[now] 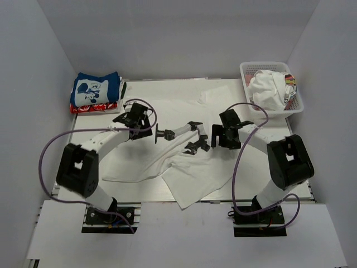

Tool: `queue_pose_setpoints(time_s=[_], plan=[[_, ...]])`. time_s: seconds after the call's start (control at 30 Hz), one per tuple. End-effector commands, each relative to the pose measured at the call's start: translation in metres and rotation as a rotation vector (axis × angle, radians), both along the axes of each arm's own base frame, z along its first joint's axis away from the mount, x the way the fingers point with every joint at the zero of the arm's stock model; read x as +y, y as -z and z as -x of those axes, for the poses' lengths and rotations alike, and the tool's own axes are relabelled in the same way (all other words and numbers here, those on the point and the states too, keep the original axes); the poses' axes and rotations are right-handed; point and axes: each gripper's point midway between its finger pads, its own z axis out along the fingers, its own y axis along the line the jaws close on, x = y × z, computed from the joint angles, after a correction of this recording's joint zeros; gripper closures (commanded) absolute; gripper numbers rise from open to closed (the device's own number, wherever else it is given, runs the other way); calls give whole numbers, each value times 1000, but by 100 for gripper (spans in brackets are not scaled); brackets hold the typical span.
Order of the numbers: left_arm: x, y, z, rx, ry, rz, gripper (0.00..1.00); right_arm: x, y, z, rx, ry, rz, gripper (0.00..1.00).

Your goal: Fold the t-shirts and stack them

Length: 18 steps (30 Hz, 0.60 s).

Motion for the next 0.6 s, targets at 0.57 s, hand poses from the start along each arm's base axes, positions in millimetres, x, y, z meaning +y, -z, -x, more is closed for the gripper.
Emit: queue_pose_setpoints(time_s=[0.57], plan=[[1,65,-132,84,60,76,0,-73,16,-128,54,31,366,10]])
